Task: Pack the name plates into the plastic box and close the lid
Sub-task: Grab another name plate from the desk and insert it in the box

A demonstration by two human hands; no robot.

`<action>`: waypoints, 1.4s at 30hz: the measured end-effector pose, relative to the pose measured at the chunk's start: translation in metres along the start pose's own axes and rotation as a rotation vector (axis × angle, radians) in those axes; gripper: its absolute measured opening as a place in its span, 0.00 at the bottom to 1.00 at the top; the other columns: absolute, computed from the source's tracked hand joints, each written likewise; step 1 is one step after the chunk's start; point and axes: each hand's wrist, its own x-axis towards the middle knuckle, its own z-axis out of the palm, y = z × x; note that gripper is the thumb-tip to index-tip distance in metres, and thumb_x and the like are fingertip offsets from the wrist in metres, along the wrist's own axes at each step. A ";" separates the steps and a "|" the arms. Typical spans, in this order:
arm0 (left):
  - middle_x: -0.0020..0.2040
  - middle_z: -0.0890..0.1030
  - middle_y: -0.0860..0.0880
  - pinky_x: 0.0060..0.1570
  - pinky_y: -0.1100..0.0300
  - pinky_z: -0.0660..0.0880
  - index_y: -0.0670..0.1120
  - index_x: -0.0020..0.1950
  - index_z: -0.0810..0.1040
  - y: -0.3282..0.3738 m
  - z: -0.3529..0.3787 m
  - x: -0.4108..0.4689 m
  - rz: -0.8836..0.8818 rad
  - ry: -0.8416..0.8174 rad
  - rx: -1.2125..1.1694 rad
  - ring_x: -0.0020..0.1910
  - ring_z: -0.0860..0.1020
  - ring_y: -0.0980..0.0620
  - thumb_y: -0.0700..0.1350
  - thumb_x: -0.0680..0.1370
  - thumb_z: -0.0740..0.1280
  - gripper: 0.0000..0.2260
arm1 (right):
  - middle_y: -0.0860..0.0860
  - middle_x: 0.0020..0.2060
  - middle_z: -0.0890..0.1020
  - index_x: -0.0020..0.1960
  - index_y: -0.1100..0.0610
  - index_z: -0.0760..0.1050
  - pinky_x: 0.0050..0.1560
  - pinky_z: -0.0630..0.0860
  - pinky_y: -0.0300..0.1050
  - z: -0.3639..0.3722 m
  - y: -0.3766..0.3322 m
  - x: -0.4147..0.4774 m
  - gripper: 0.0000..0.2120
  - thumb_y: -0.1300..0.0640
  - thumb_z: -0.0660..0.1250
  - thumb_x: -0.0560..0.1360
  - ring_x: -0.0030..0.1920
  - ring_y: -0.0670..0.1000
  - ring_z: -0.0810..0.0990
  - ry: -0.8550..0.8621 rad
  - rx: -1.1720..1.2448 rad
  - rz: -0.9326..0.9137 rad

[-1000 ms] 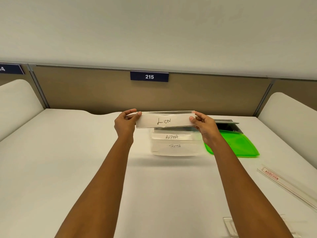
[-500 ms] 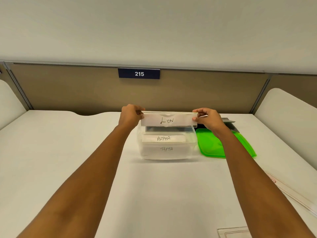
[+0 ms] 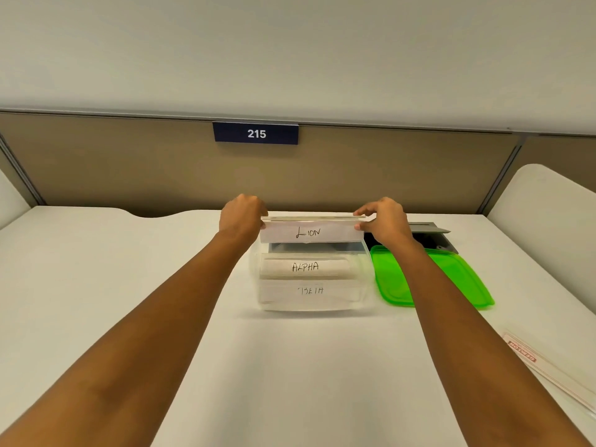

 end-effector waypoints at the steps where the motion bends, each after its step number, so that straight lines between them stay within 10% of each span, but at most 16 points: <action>1: 0.57 0.83 0.43 0.56 0.55 0.72 0.44 0.59 0.81 -0.001 0.002 0.001 0.017 -0.002 0.050 0.56 0.79 0.42 0.41 0.74 0.70 0.13 | 0.57 0.55 0.79 0.55 0.55 0.82 0.49 0.69 0.41 0.002 0.000 0.001 0.15 0.60 0.75 0.69 0.55 0.57 0.78 -0.018 -0.014 0.011; 18: 0.54 0.83 0.46 0.63 0.57 0.64 0.44 0.57 0.81 0.002 0.041 0.017 0.264 -0.156 0.634 0.56 0.78 0.47 0.43 0.77 0.67 0.09 | 0.58 0.55 0.82 0.57 0.56 0.81 0.57 0.77 0.46 0.039 0.000 0.010 0.16 0.57 0.74 0.70 0.56 0.58 0.80 -0.284 -0.390 0.011; 42: 0.59 0.81 0.46 0.70 0.55 0.59 0.43 0.61 0.77 0.008 0.064 0.020 0.265 -0.302 0.761 0.60 0.78 0.47 0.46 0.78 0.66 0.13 | 0.58 0.61 0.78 0.63 0.58 0.76 0.62 0.72 0.46 0.063 -0.003 0.012 0.15 0.59 0.64 0.77 0.63 0.57 0.75 -0.292 -0.769 -0.178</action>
